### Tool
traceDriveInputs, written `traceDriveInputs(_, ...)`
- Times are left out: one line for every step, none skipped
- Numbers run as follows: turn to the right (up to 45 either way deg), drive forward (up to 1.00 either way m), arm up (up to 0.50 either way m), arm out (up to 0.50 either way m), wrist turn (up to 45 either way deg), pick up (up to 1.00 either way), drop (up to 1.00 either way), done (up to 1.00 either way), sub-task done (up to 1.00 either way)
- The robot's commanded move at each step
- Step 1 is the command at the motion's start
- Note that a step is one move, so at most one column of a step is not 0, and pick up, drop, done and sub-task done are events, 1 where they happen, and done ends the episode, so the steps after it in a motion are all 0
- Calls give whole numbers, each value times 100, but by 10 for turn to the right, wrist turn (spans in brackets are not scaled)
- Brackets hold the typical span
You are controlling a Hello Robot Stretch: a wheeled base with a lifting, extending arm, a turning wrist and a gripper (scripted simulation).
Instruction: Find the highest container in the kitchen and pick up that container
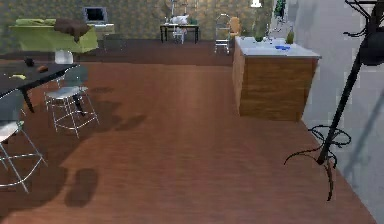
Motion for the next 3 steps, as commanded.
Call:
traceDriveInputs(0,100,0,0,0,0,0,0,0)
traceDriveInputs(0,100,0,0,0,0,0,0,0)
traceDriveInputs(0,35,0,0,0,0,0,0,0)
